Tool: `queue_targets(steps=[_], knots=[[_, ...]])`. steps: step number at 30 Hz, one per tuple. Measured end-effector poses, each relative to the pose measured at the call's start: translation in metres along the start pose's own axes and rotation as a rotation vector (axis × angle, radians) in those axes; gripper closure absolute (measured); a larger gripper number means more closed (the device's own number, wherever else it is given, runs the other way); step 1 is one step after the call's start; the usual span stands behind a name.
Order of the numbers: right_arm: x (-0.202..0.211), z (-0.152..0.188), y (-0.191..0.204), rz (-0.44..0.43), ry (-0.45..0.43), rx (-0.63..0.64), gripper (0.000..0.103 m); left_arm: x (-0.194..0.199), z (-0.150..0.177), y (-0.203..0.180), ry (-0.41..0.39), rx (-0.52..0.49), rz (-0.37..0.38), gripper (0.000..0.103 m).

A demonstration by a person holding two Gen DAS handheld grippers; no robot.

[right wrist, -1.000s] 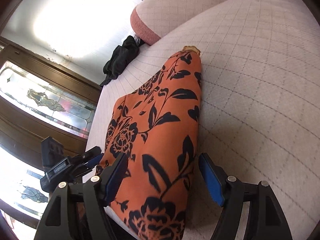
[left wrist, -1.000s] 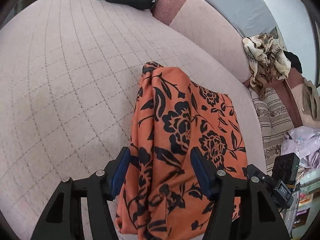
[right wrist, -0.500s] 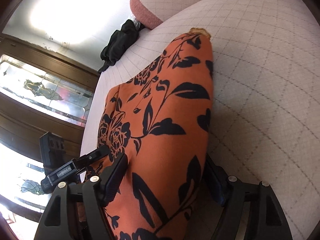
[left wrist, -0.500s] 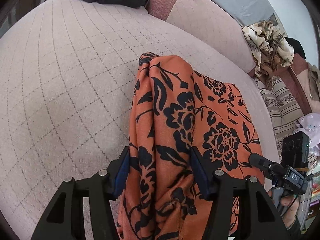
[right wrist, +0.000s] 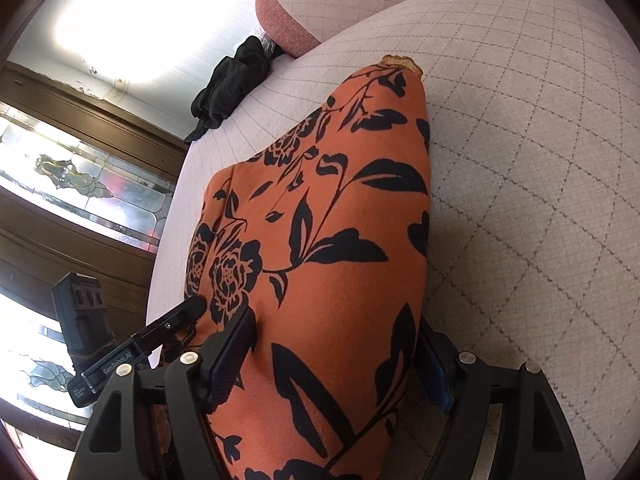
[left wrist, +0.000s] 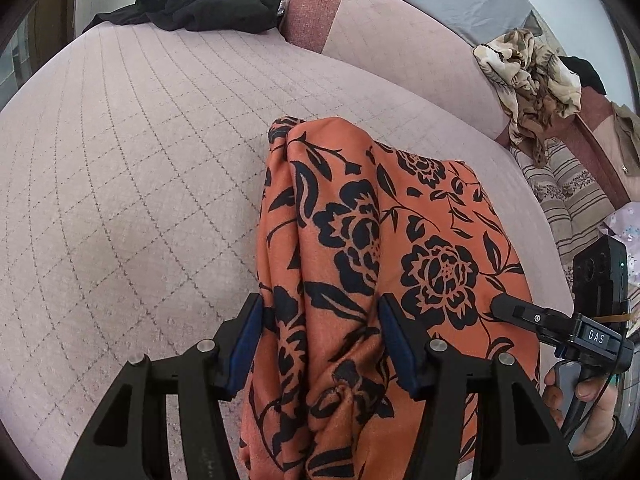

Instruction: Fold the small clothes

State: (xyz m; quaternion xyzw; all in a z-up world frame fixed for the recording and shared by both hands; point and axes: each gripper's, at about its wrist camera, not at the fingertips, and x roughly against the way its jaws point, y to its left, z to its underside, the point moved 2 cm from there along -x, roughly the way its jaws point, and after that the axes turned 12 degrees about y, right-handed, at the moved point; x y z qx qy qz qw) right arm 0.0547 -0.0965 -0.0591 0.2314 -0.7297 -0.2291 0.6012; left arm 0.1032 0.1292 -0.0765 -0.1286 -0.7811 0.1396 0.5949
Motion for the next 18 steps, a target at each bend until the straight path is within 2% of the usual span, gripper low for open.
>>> queue_targets(steps=[4, 6, 7, 8, 9, 12, 14, 18], knots=[[-0.004, -0.003, 0.005, 0.03, 0.007, 0.034, 0.028, -0.011, -0.002, 0.01, 0.051, 0.044, 0.069, 0.043], [-0.009, -0.005, 0.011, 0.086, 0.024, 0.088, 0.052, -0.013, -0.002, 0.013, 0.053, 0.054, 0.084, 0.043], [-0.011, -0.007, 0.015, 0.105, 0.028, 0.104, 0.055, -0.012, -0.002, 0.011, 0.048, 0.039, 0.079, 0.046], [-0.009, -0.008, 0.02, 0.127, 0.028, 0.127, 0.063, -0.012, -0.001, 0.008, 0.043, 0.02, 0.074, 0.053], [-0.007, -0.009, 0.028, 0.151, 0.026, 0.162, 0.067, -0.01, 0.0, 0.006, 0.036, 0.006, 0.069, 0.058], [0.005, -0.012, 0.049, 0.183, -0.001, 0.253, 0.07, -0.001, -0.001, 0.003, 0.005, 0.009, 0.075, 0.07], [0.019, -0.017, 0.062, 0.187, -0.038, 0.307, 0.07, 0.011, -0.007, -0.003, -0.033, 0.018, 0.107, 0.073], [0.059, -0.037, 0.069, 0.2, -0.129, 0.353, 0.07, 0.027, -0.029, -0.036, -0.119, -0.027, 0.117, 0.073]])
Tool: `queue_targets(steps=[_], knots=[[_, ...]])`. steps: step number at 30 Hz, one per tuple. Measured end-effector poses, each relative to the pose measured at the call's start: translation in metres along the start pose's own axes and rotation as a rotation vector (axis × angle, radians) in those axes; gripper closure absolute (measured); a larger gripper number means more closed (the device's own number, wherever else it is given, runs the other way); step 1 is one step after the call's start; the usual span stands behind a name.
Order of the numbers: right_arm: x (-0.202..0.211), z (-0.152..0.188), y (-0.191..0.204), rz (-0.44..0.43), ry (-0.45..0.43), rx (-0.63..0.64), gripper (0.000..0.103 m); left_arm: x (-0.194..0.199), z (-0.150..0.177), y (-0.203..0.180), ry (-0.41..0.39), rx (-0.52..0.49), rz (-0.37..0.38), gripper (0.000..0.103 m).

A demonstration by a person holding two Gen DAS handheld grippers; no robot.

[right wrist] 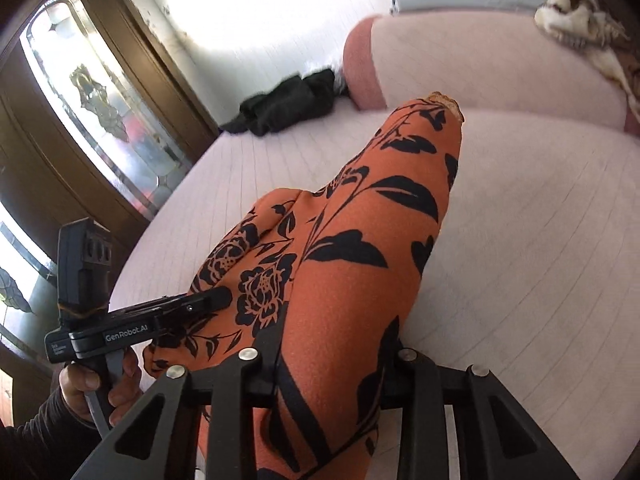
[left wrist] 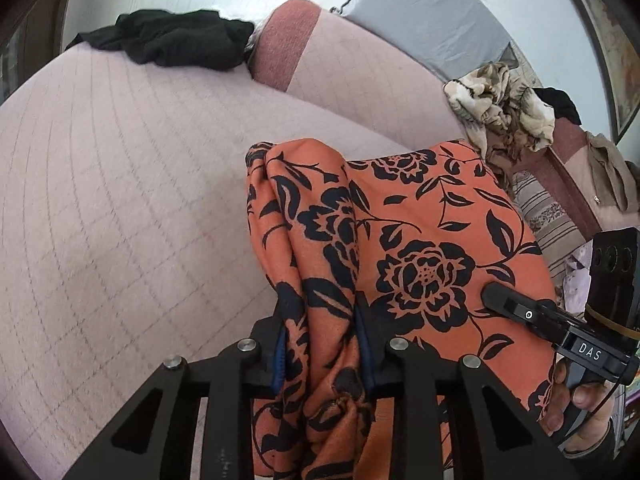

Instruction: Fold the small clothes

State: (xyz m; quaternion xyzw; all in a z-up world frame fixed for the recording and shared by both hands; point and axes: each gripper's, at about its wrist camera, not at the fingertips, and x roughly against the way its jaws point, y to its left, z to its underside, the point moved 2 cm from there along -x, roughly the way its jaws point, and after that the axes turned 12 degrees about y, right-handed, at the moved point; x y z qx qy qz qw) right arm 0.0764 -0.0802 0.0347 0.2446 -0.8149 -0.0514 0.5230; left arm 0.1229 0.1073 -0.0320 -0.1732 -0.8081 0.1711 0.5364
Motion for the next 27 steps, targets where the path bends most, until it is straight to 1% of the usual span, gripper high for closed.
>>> queue_targets(steps=[2, 4, 5, 6, 7, 8, 9, 10, 11, 12, 14, 16, 17, 18, 19, 20, 21, 22, 23, 24, 25, 26, 27], knots=[[0.015, -0.01, -0.019, -0.002, -0.034, -0.014, 0.07, -0.008, -0.011, -0.014, 0.0, -0.021, 0.008, 0.073], [0.018, -0.018, -0.047, -0.012, -0.015, -0.047, 0.07, -0.027, -0.015, -0.023, 0.032, -0.034, -0.005, 0.067], [0.013, -0.019, -0.065, -0.021, 0.011, -0.074, 0.067, -0.042, -0.016, -0.025, 0.066, -0.045, -0.028, 0.064], [0.002, -0.018, -0.087, -0.012, 0.047, -0.13, 0.06, -0.057, -0.014, -0.025, 0.104, -0.05, -0.063, 0.058], [-0.008, -0.013, -0.108, 0.041, 0.074, -0.192, 0.053, -0.07, -0.01, -0.024, 0.136, -0.05, -0.108, 0.054], [-0.017, -0.007, -0.123, 0.101, 0.095, -0.236, 0.05, -0.081, -0.003, -0.021, 0.162, -0.054, -0.141, 0.04], [-0.026, 0.005, -0.137, 0.165, 0.127, -0.285, 0.05, -0.08, 0.004, -0.016, 0.138, -0.055, -0.147, 0.035], [-0.026, 0.015, -0.144, 0.142, 0.11, -0.314, 0.05, -0.072, 0.011, -0.013, 0.103, -0.062, -0.154, 0.035], [-0.02, 0.024, -0.147, 0.097, 0.06, -0.342, 0.049, -0.063, 0.016, -0.012, 0.08, -0.078, -0.171, 0.034], [-0.013, 0.029, -0.144, 0.111, 0.028, -0.352, 0.049, -0.054, 0.02, -0.011, 0.068, -0.087, -0.186, 0.034], [0.006, 0.035, -0.127, 0.161, -0.047, -0.315, 0.049, -0.034, 0.027, -0.008, 0.046, -0.088, -0.197, 0.034], [0.023, 0.033, -0.1, 0.152, -0.112, -0.25, 0.049, -0.014, 0.034, -0.003, 0.012, -0.089, -0.2, 0.034], [0.029, 0.032, -0.083, 0.149, -0.14, -0.201, 0.048, -0.006, 0.038, -0.003, -0.001, -0.089, -0.217, 0.033], [0.031, 0.034, -0.067, 0.154, -0.15, -0.156, 0.043, 0.0, 0.041, -0.002, -0.007, -0.09, -0.234, 0.033], [0.029, 0.033, -0.056, 0.158, -0.147, -0.12, 0.04, 0.004, 0.044, -0.001, -0.011, -0.088, -0.25, 0.033], [0.021, 0.033, -0.045, 0.158, -0.132, -0.085, 0.034, 0.008, 0.048, -0.001, -0.011, -0.082, -0.262, 0.033], [0.009, 0.037, -0.041, 0.152, -0.104, -0.077, 0.03, 0.011, 0.052, -0.001, -0.007, -0.075, -0.272, 0.033], [-0.007, 0.038, -0.047, 0.138, -0.049, -0.092, 0.027, 0.015, 0.057, -0.001, 0.001, -0.068, -0.28, 0.033], [-0.031, 0.041, -0.056, 0.118, 0.058, -0.14, 0.026, 0.019, 0.062, 0.005, 0.009, -0.059, -0.287, 0.033], [-0.041, 0.041, -0.059, 0.128, 0.091, -0.175, 0.026, 0.023, 0.066, 0.007, 0.013, -0.052, -0.293, 0.033], [-0.034, 0.042, -0.052, 0.143, 0.053, -0.167, 0.026, 0.029, 0.072, 0.008, 0.009, -0.05, -0.295, 0.033], [-0.024, 0.042, -0.043, 0.136, 0.022, -0.15, 0.027, 0.032, 0.076, 0.006, -0.003, -0.047, -0.3, 0.031], [-0.012, 0.043, -0.032, 0.117, -0.008, -0.131, 0.027, 0.037, 0.08, 0.007, -0.017, -0.041, -0.311, 0.027]])
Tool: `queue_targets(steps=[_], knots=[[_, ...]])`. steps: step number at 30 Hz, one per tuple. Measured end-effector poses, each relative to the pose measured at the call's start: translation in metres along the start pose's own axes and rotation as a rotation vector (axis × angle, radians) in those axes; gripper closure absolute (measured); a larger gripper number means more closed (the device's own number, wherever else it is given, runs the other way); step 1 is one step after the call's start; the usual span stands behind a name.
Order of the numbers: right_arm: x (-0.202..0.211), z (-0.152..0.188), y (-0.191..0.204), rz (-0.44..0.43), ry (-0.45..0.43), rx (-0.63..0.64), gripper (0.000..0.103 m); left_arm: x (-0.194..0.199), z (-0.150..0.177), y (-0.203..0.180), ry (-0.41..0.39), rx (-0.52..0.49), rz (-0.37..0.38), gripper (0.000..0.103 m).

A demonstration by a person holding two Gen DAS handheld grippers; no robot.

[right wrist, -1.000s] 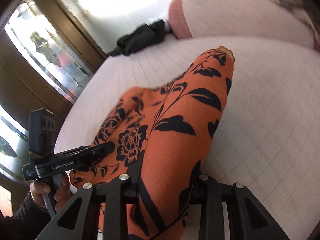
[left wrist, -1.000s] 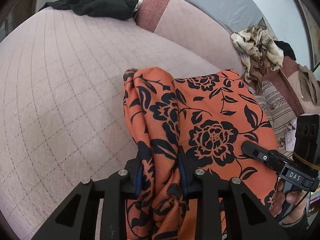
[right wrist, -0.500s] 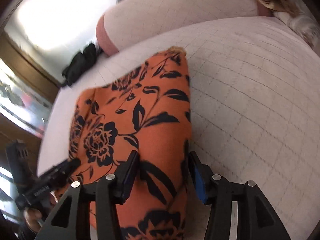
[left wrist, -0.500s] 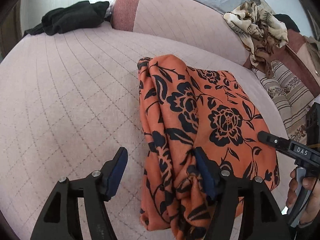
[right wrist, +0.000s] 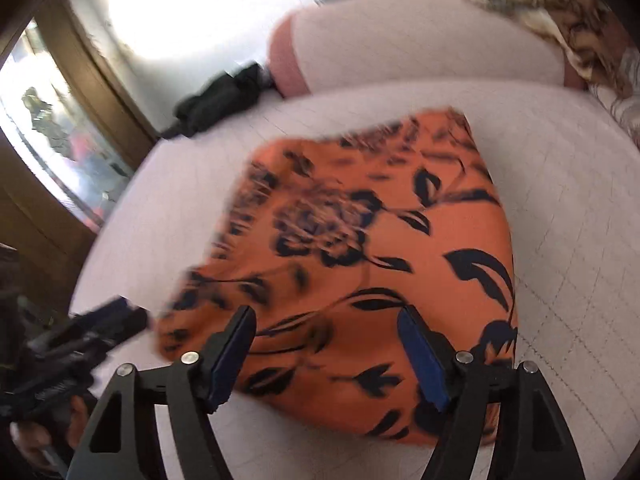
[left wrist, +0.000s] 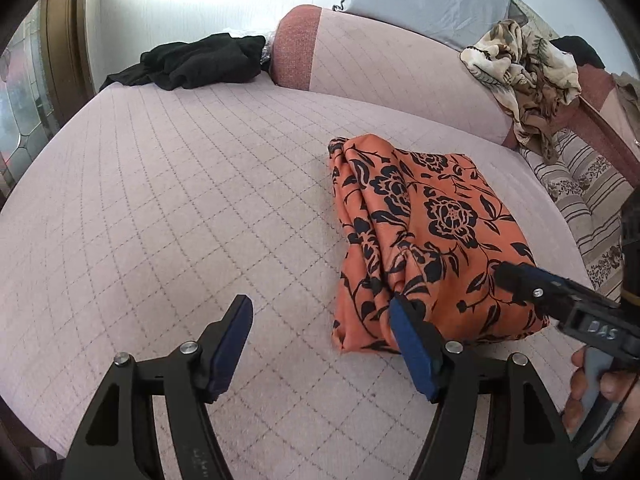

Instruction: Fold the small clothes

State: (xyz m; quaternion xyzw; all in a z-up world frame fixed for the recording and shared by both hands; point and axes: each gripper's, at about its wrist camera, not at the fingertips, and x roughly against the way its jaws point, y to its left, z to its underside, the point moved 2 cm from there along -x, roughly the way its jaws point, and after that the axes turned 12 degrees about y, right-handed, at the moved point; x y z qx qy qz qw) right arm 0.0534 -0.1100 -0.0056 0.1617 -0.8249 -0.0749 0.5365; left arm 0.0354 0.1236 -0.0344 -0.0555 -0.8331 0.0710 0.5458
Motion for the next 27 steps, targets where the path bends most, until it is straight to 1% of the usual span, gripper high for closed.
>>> queue_targets(steps=[1, 2, 4, 5, 8, 11, 13, 16, 18, 20, 23, 27], knots=[[0.014, 0.004, 0.009, 0.006, -0.034, 0.022, 0.027, 0.003, 0.004, 0.001, -0.01, 0.01, -0.014, 0.025], [0.024, 0.009, 0.015, 0.032, -0.059, 0.039, 0.027, 0.007, 0.008, 0.001, -0.017, 0.018, -0.02, 0.025], [0.04, 0.025, 0.026, 0.075, -0.087, 0.048, 0.025, 0.016, 0.016, 0.001, -0.026, 0.019, -0.008, 0.025], [0.046, 0.035, 0.028, 0.084, -0.093, 0.042, 0.023, 0.019, 0.02, 0.001, -0.029, 0.021, -0.008, 0.025], [0.058, 0.073, 0.03, 0.14, -0.129, 0.026, 0.022, 0.031, 0.034, -0.003, -0.035, 0.009, -0.011, 0.024], [0.062, 0.104, 0.022, 0.185, -0.136, 0.002, 0.017, 0.042, 0.048, -0.008, -0.048, -0.013, -0.038, 0.021], [0.061, 0.115, 0.021, 0.205, -0.123, 0.008, 0.016, 0.046, 0.054, -0.011, -0.053, -0.014, -0.052, 0.02], [0.057, 0.123, 0.022, 0.197, -0.107, 0.028, 0.014, 0.047, 0.06, -0.014, -0.041, -0.005, -0.065, 0.02], [0.056, 0.126, 0.025, 0.201, -0.118, 0.048, 0.006, 0.047, 0.064, -0.017, -0.036, 0.001, -0.089, 0.02], [0.058, 0.13, 0.028, 0.209, -0.143, 0.072, 0.002, 0.045, 0.067, -0.02, -0.035, -0.002, -0.127, 0.02], [0.063, 0.132, 0.029, 0.194, -0.181, 0.083, 0.002, 0.043, 0.072, -0.025, -0.038, -0.017, -0.176, 0.02], [0.071, 0.132, 0.019, 0.175, -0.233, 0.057, 0.002, 0.038, 0.078, -0.031, -0.039, -0.014, -0.187, 0.02]])
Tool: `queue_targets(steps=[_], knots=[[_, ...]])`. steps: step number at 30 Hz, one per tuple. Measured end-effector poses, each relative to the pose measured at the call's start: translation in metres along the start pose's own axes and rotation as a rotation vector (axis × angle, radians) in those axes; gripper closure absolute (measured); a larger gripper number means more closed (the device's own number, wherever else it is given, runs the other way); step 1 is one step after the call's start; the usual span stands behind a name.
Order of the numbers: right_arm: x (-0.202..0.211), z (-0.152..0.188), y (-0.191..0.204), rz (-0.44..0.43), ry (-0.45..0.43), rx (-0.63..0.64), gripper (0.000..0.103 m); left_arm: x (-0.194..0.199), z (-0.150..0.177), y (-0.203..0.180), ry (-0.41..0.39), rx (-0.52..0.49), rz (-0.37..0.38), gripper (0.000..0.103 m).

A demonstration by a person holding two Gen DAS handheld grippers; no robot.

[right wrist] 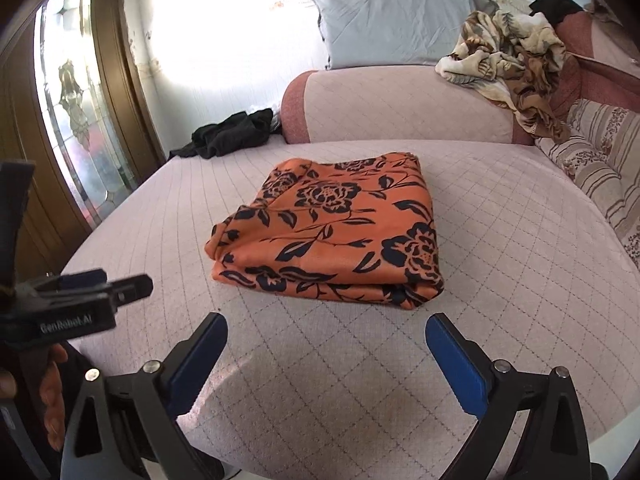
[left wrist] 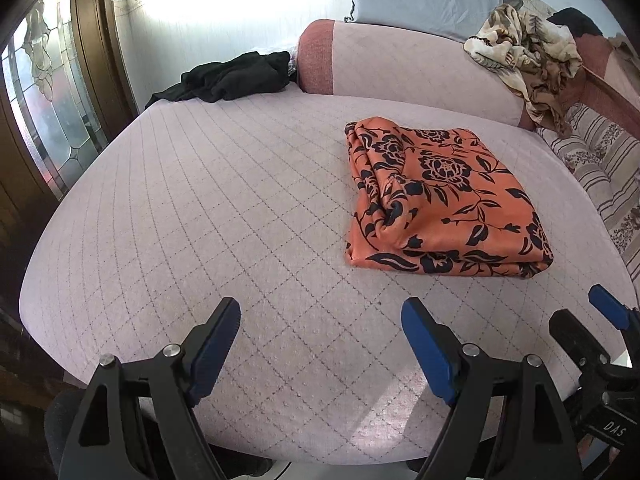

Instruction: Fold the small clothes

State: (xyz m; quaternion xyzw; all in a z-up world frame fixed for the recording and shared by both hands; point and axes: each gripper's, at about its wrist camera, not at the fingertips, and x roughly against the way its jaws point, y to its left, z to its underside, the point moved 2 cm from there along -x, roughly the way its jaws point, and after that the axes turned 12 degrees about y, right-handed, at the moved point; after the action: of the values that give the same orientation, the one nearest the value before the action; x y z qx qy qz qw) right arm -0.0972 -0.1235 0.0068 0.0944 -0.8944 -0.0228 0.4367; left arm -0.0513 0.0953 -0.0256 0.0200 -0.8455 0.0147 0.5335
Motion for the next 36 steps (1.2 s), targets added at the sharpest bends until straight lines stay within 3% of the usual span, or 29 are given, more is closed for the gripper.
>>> queue_targets(steps=[9, 19, 26, 30, 36], knots=[[0.015, -0.002, -0.041, 0.043, -0.068, -0.138, 0.002, 0.004, 0.006, -0.018, -0.034, -0.018, -0.042, 0.02], [0.019, 0.001, -0.035, 0.05, -0.084, -0.109, 0.002, 0.019, 0.008, -0.025, -0.082, -0.022, -0.08, 0.02], [0.017, 0.003, -0.026, 0.057, -0.081, -0.082, 0.002, 0.023, 0.006, -0.022, -0.086, 0.008, -0.034, 0.02], [0.017, 0.003, -0.023, 0.055, -0.079, -0.076, 0.002, 0.025, 0.004, -0.027, -0.102, -0.008, -0.024, 0.009], [0.014, 0.003, -0.024, 0.058, -0.077, -0.076, 0.002, 0.026, -0.001, -0.035, -0.117, -0.021, 0.012, 0.005]])
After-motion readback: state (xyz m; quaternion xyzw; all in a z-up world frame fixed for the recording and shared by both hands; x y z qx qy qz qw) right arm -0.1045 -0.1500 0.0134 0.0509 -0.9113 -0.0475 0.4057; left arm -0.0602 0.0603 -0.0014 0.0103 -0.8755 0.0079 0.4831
